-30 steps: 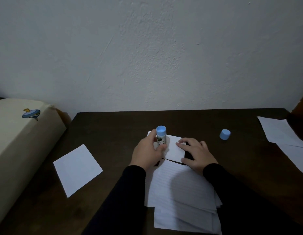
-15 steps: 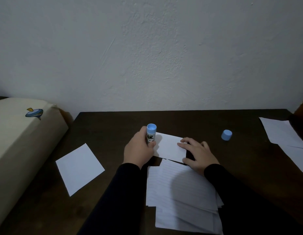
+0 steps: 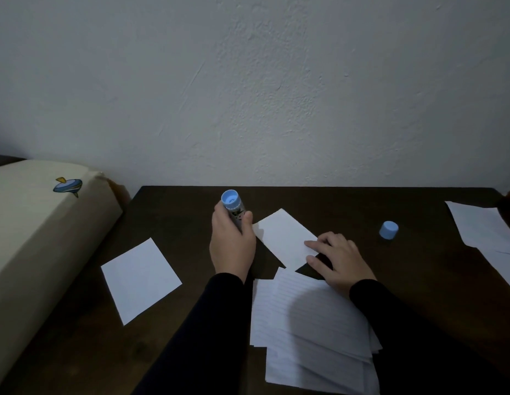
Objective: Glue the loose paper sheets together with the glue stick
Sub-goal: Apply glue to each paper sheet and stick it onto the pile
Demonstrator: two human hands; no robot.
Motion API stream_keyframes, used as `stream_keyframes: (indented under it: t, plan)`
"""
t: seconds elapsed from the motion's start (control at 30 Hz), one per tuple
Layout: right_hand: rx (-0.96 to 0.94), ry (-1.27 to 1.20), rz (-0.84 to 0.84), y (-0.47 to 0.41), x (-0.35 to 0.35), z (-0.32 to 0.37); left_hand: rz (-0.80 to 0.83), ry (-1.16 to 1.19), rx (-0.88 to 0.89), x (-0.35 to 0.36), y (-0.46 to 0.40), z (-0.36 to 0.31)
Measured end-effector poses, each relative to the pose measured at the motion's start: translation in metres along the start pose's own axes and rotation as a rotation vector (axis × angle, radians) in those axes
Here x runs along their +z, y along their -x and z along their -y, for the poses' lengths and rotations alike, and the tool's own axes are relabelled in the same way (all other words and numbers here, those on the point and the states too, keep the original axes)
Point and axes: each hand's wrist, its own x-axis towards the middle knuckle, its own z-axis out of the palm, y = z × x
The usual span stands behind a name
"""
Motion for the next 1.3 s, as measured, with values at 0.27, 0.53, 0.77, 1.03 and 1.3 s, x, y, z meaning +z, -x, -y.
stream_keyframes:
  t: [0.27,0.53,0.77,1.03,1.3]
  plan:
    - [0.158,0.128,0.02,-0.006,0.004,0.0,0.126,-0.051,0.088,0.013,0.009,-0.002]
    - [0.132,0.085,-0.088,-0.002,0.005,0.0,0.158,-0.067,0.094,0.015,0.011,0.0]
    - [-0.056,0.034,-0.025,0.0,0.002,-0.001,0.204,-0.074,0.103,0.017,0.013,-0.001]
    - [0.052,0.129,-0.029,-0.002,0.003,-0.003,0.267,-0.056,0.098,0.018,0.016,-0.002]
    - [0.073,0.104,0.082,-0.006,0.005,-0.003,0.436,0.0,0.105,0.024,0.023,-0.002]
